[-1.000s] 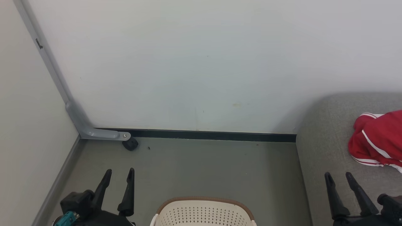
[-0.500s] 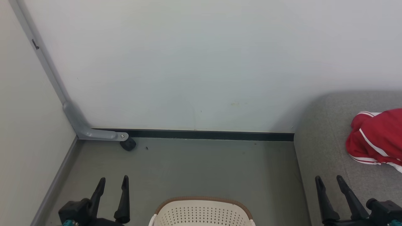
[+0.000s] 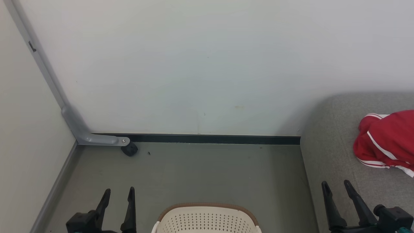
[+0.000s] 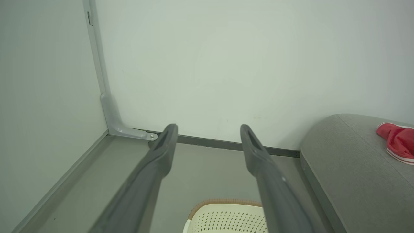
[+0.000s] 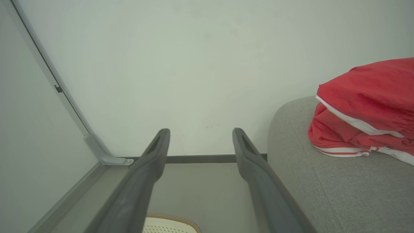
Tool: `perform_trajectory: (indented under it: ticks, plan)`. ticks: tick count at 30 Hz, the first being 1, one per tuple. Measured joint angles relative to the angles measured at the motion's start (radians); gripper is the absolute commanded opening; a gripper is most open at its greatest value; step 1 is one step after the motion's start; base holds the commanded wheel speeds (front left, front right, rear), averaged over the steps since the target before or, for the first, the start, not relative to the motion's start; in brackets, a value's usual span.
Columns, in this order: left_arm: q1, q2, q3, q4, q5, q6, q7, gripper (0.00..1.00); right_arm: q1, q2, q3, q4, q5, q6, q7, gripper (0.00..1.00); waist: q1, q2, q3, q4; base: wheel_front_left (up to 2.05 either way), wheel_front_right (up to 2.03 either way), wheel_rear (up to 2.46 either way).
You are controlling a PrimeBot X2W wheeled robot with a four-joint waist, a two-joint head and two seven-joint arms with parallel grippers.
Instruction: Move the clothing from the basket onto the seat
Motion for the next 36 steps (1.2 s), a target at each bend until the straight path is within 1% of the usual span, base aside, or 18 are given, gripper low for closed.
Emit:
perform_trajectory:
  ticks: [5, 21, 25, 28, 31, 32, 36]
  plan:
    - [0.000, -0.007, 0.012, 0.000, 0.030, 0.000, 0.000, 1.00, 0.000, 0.011, -0.010, 0.000, -0.007, 0.009, 0.000, 1.00, 0.0000, 0.0000, 0.001, -0.002, 0.00, 0.00, 0.00]
    - [0.013, -0.026, 0.045, 0.000, 0.061, -0.003, 0.000, 1.00, 0.000, 0.041, -0.047, 0.005, -0.044, 0.039, 0.000, 1.00, -0.0001, 0.0000, 0.007, -0.006, 0.00, 0.00, 0.00]
    - [0.013, -0.029, 0.054, 0.000, 0.064, -0.020, 0.000, 1.00, 0.000, 0.047, -0.056, 0.007, -0.053, 0.049, 0.000, 1.00, 0.0000, 0.0000, 0.010, -0.006, 0.00, 0.00, 0.00]
    - [0.013, -0.032, 0.060, 0.001, 0.079, -0.021, 0.000, 1.00, 0.000, 0.053, -0.062, 0.009, -0.060, 0.053, 0.000, 1.00, 0.0000, 0.0000, 0.011, -0.006, 0.00, 0.00, 0.00]
    - [0.013, -0.041, 0.073, 0.005, 0.081, -0.040, 0.000, 1.00, 0.000, 0.057, -0.067, 0.012, -0.062, 0.057, 0.000, 1.00, 0.0000, 0.0000, 0.011, -0.007, 0.00, 0.00, 0.00]
    - [0.014, -0.044, 0.074, 0.009, 0.081, -0.044, 0.000, 0.00, 0.001, 0.059, -0.066, 0.015, -0.061, 0.057, 0.001, 0.00, 0.0000, 0.0000, 0.011, -0.007, 0.00, 0.00, 0.00]
    - [0.035, -0.056, 0.070, 0.038, 0.081, -0.045, 0.001, 0.00, 0.017, 0.075, -0.060, 0.047, -0.061, 0.057, 0.002, 0.00, 0.0000, 0.0000, 0.011, -0.007, 0.00, 0.00, 0.00]
